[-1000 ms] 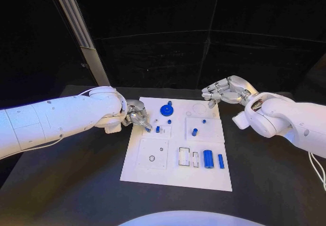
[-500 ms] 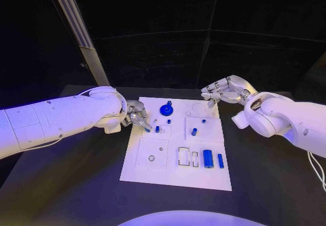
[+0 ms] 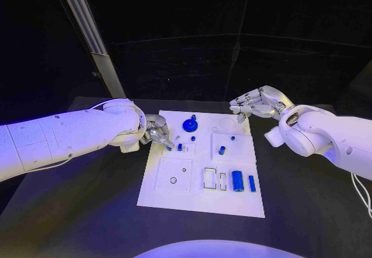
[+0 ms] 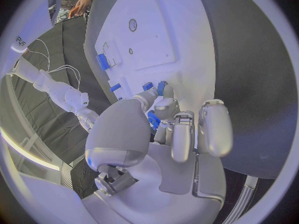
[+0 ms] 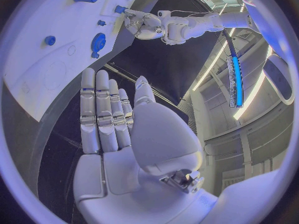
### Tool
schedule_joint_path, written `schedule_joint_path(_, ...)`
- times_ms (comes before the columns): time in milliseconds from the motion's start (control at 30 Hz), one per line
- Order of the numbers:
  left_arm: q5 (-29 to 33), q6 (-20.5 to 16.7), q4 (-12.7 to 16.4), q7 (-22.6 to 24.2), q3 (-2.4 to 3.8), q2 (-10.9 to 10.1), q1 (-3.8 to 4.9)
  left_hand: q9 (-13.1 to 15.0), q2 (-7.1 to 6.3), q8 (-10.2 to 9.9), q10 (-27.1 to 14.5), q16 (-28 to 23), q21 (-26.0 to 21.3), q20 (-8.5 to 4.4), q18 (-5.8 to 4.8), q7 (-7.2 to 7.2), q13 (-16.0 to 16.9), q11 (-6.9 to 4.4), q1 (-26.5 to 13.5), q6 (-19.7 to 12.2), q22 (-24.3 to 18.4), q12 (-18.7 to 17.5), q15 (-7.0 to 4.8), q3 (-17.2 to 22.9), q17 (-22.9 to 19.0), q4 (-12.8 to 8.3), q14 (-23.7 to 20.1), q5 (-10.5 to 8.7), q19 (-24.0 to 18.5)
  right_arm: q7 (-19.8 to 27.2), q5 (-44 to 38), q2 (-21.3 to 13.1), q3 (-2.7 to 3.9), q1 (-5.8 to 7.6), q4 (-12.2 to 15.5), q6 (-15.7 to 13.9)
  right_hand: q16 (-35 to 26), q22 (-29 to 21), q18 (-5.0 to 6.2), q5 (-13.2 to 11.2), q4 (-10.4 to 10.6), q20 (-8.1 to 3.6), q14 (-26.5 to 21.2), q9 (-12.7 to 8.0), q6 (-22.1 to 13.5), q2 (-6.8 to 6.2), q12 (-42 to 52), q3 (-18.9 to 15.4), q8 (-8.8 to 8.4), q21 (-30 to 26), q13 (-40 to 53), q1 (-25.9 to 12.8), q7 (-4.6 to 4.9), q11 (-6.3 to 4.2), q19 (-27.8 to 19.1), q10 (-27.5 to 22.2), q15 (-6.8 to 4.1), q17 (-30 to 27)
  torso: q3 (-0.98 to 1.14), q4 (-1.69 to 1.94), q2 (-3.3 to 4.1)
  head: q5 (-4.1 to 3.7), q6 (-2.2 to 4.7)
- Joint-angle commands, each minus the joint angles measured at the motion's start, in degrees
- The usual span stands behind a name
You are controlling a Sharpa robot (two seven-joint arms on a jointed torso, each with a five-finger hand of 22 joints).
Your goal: Assemble the parts on the task board
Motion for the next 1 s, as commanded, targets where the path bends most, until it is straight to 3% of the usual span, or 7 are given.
schedule_joint_path(33,-0.4,-1.2,0.5,-0.5,-0.07,-0.2,-0.07,0.1,0.12,0.4,0.3,0.2,0.1,-0.43,-0.07,-0.19,0.0,0.04,0.1,0.0,0.1,0.1,-0.21,7.1,15.1,-6.7,5.9,0.22,0.4,0.6,0.3,0.0,0.03,0.09,0.1,0.4,-0.2,-0.1,0.63,0.3,-0.2,0.25,-0.3,0.0,-0.4,0.68,-0.2,-0.2,-0.35,-0.2,-0.1,0.1,0.03,0.03,-0.2,-0.4,0.07,-0.1,-0.01,0.02,-0.04,-0.06,-0.08)
schedule_joint_path(700,-2.1,-3.4,2.0,-1.0,-0.13,-0.8,-0.27,0.3,-0.43,0.6,0.4,0.2,0.2,-0.42,-0.11,-0.19,0.0,0.01,-0.3,0.1,0.4,0.1,-0.22,8.7,15.1,-7.1,5.9,0.77,0.5,0.7,0.3,0.0,0.03,0.09,0.1,0.6,-0.2,-0.1,0.63,0.3,-0.2,0.25,-0.3,0.0,-0.4,0.68,-0.2,-0.2,-0.35,-0.2,-0.1,0.1,0.03,0.03,-0.2,-0.4,0.07,-0.1,0.00,0.03,-0.01,-0.21,-0.02)
schedule_joint_path(1000,-3.1,-7.1,3.6,-0.2,-0.14,-1.9,-0.55,0.4,-1.21,0.9,0.6,0.2,0.5,-0.43,-0.20,-0.18,0.0,0.00,-0.8,0.2,0.8,0.0,-0.23,10.6,15.1,-7.6,5.9,1.10,0.7,0.7,0.3,0.0,0.03,0.09,0.0,0.7,-0.3,-0.1,0.63,0.4,-0.2,0.28,-0.4,0.0,-0.5,0.76,-0.3,-0.2,-0.34,-0.3,-0.1,0.1,0.06,0.07,-0.3,-0.5,0.10,-0.1,-0.07,0.05,-0.02,-0.12,-0.16)
